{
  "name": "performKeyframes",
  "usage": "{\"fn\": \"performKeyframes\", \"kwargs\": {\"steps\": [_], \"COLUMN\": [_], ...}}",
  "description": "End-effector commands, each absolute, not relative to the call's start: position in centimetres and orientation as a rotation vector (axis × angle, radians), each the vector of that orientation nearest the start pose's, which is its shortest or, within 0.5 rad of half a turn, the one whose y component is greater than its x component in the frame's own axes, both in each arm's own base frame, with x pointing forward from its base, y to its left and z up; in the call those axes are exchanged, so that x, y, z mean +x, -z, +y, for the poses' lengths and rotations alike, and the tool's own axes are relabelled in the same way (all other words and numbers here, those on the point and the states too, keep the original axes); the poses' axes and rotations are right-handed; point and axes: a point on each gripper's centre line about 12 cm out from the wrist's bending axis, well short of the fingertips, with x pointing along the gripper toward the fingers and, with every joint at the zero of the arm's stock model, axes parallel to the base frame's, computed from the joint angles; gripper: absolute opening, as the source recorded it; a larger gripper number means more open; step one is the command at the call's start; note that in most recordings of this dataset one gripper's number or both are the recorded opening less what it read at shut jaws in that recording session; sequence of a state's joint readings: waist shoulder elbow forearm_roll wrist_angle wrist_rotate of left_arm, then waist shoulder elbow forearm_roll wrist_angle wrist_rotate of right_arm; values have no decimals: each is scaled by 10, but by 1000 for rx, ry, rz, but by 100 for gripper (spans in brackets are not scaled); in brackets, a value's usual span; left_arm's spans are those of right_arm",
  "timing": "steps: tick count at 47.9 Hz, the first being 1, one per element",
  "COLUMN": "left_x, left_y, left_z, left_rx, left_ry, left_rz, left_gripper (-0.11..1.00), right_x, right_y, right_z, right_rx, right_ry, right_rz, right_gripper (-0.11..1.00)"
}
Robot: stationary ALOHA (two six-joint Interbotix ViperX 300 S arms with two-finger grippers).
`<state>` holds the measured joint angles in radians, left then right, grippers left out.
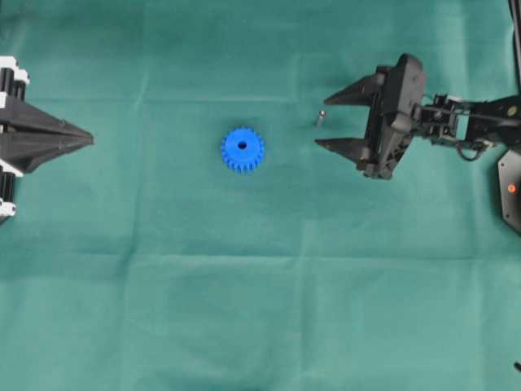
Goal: Insert the shaft placed at a random location into the center hole of the small gear at another random location.
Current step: 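Move the right gripper over the small silver shaft and lower it, then close the right gripper on the silver shaft and lift it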
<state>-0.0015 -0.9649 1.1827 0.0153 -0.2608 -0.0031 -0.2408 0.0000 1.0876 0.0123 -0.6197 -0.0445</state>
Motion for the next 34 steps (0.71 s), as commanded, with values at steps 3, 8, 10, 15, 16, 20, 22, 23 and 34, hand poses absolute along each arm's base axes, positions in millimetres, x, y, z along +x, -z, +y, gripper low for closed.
{"fn": "performKeyframes", "kwargs": {"steps": [3,8,10,15,16,20,22,23,34], "left_x": [201,201,201,201,201,201,201,201,201], "left_y": [-295,-295,-294,-294,-294,-294,-294,-294,-294], "left_z": [-1,-1,-1,-1,-1,-1,-1,-1,-1], "left_rx": [13,13,13,13,13,13,13,13,13], "left_ry": [7,7,7,7,9,7,7,9,9], "left_rz": [-58,-55,-52,-54,-52,-52,-52,-52,-52], "left_gripper": [0,0,0,0,0,0,0,0,0], "right_x": [302,302,302,302,302,302,302,302,302], "right_y": [-108,-102,-101,-100,-100,-101,-101,-101,-102], "right_z": [-79,-79,-79,-79,-79,-81,-82,-83,-88], "right_rx": [12,17,18,21,21,22,24,27,40], "right_ry": [250,255,256,260,260,264,270,275,300], "right_rz": [444,454,457,457,457,452,449,447,440], "right_gripper": [87,87,86,83,81,72,66,61,13]}}
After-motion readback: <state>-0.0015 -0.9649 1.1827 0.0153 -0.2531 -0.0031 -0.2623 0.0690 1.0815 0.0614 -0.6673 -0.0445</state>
